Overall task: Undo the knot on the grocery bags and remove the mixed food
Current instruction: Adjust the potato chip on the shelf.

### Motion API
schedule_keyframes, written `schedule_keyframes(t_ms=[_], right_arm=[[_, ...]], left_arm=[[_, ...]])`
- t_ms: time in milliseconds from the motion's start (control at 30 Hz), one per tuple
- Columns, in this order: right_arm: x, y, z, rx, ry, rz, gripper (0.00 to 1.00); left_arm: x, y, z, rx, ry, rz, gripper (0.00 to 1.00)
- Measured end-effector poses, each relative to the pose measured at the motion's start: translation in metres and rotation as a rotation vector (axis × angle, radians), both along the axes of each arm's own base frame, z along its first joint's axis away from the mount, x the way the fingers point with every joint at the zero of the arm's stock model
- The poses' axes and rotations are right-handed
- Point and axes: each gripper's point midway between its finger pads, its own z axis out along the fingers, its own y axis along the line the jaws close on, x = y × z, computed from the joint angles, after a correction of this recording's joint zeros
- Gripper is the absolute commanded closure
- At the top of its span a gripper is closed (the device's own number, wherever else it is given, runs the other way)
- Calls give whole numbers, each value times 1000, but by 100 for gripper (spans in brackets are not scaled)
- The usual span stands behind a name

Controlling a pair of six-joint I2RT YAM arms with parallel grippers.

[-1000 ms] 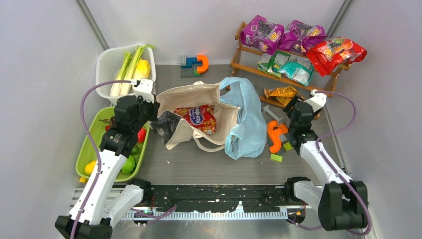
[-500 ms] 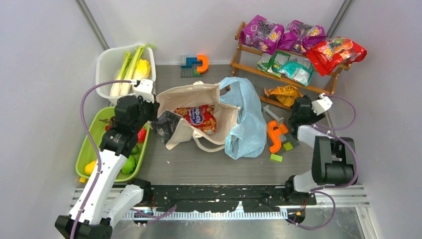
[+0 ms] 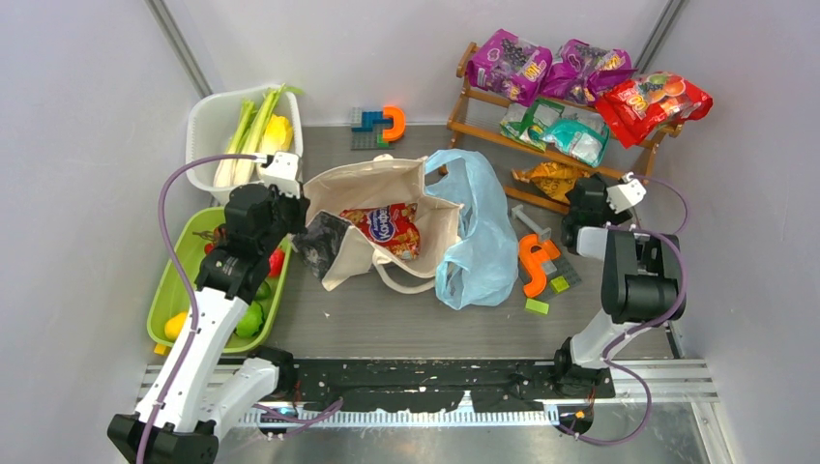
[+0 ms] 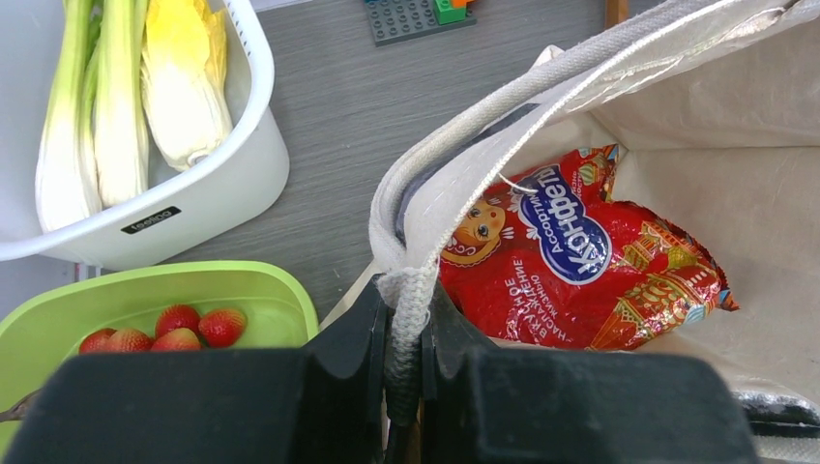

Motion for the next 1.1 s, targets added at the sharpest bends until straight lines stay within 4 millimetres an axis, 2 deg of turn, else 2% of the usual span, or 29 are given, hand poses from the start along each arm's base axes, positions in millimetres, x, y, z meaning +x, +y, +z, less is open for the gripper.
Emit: schedule_keyframes(t_ms=[133,167,200,267,400,567,700,867,933,1033,1100], right_arm=[[7,2,-2,1,-9,24,10],[8,3,-1,1,-12,30,7],[9,4,1,0,-20,35,0],[10,6,6,1,-38,51,4],[-4,14,22,-20,-63,95,5],[-19,30,55,-40,-123,154,5],[-38,41,62,-33,-129,187,5],[-74,66,52,-3,-74,277,4],[-85,83,58,6,-79,351,3],[-95,115,85,6,-150,503,1],[-104,143,111,-1,-230,640,1]], left_arm=[[0,0,0,1,1,1,100],[0,0,0,0,1,-1,100],[0,-1,0,1,1,-6,100],[-1,-4,0,6,-3,-33,100],[-9,-18,2,-12,-18,-126,100],[-28,-49,7,-40,-48,-322,100],[-41,-72,8,-40,-63,-450,100],[-62,-86,7,-59,-83,-553,100],[-70,-86,5,-66,-92,-571,100],[-79,-86,0,-73,-99,-589,100],[-83,-86,-6,-75,-94,-593,100]])
